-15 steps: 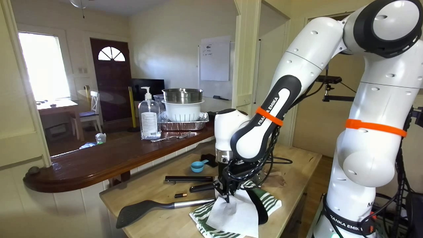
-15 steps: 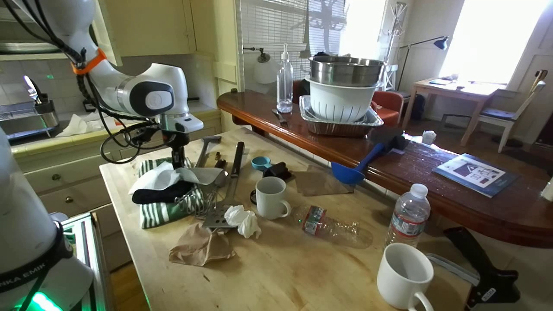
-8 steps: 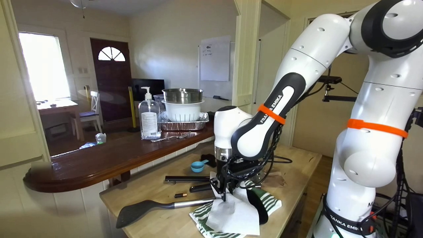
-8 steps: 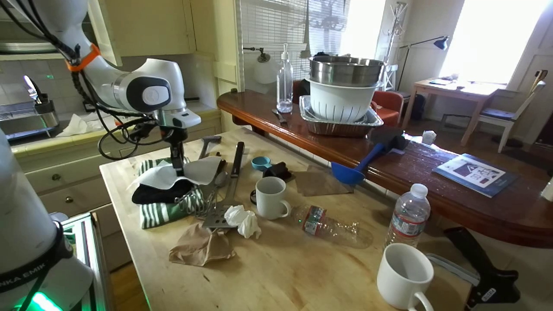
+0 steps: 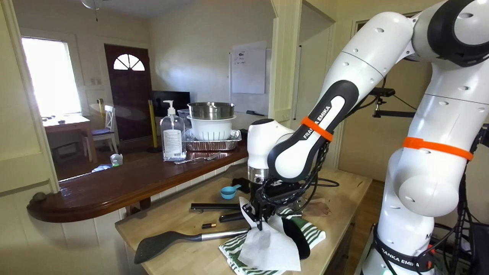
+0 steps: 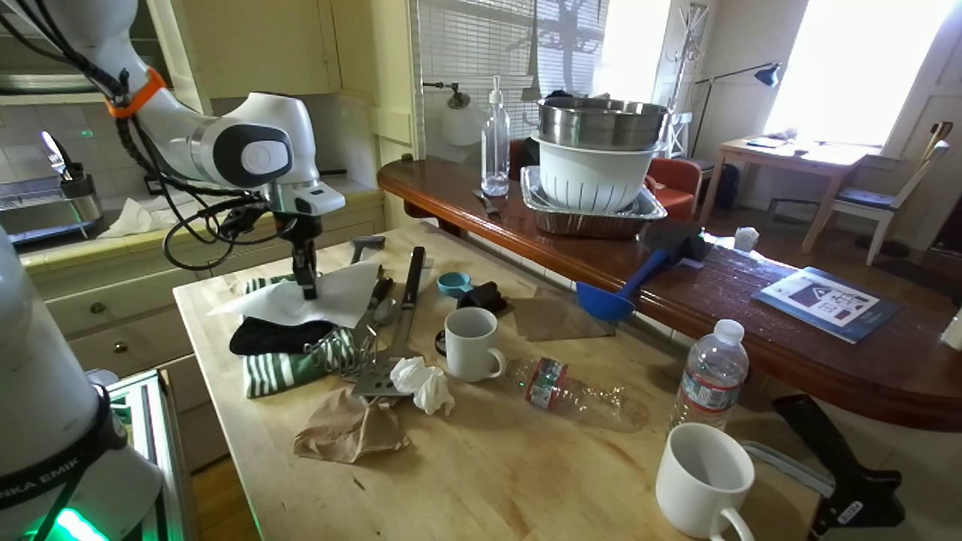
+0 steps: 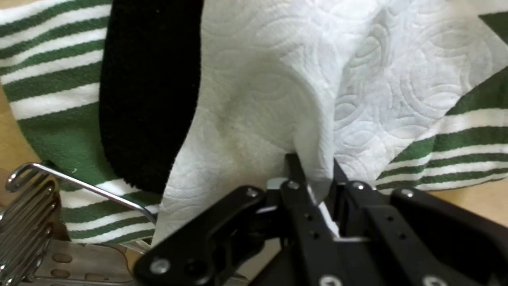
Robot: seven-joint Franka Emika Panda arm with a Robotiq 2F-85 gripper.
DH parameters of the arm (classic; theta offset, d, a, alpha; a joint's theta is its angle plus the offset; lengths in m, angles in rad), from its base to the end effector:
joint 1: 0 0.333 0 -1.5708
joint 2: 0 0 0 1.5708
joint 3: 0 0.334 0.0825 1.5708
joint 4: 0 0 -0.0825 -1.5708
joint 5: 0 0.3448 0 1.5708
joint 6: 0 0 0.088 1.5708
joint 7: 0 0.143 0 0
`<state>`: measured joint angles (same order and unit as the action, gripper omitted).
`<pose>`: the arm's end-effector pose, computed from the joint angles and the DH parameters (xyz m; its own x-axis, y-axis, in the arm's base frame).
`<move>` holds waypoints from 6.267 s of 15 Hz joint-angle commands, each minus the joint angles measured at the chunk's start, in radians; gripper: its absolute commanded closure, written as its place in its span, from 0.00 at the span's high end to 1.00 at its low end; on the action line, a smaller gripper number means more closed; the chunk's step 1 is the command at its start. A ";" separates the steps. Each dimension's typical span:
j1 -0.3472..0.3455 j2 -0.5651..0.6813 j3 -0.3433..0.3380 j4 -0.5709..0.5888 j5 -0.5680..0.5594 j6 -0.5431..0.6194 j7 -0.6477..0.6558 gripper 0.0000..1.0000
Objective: Put the paper towel in the cup
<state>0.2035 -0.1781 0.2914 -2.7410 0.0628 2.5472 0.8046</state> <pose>0.3230 0.1703 0.2858 0.9334 -0.3589 -0.0026 -0.3587 -0.9331 0.0270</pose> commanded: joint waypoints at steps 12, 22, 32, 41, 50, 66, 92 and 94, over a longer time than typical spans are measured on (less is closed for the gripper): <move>-0.110 -0.573 -0.082 0.009 -0.036 -0.502 -0.064 0.00; -0.265 -0.632 -0.184 0.026 -0.062 -0.450 -0.223 0.00; -0.436 -0.405 -0.296 0.056 -0.038 -0.139 -0.234 0.00; -0.456 -0.345 -0.288 0.060 -0.024 -0.033 -0.200 0.00; -0.474 -0.203 -0.303 0.058 0.037 0.089 -0.191 0.00; -0.418 -0.028 -0.381 0.075 0.189 0.243 -0.245 0.00; -0.418 -0.055 -0.371 0.153 0.175 0.121 -0.166 0.59; -0.413 -0.061 -0.365 0.175 0.171 0.030 -0.143 0.42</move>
<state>-0.2041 -0.2107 -0.0875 -2.5911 0.2625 2.7026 0.6061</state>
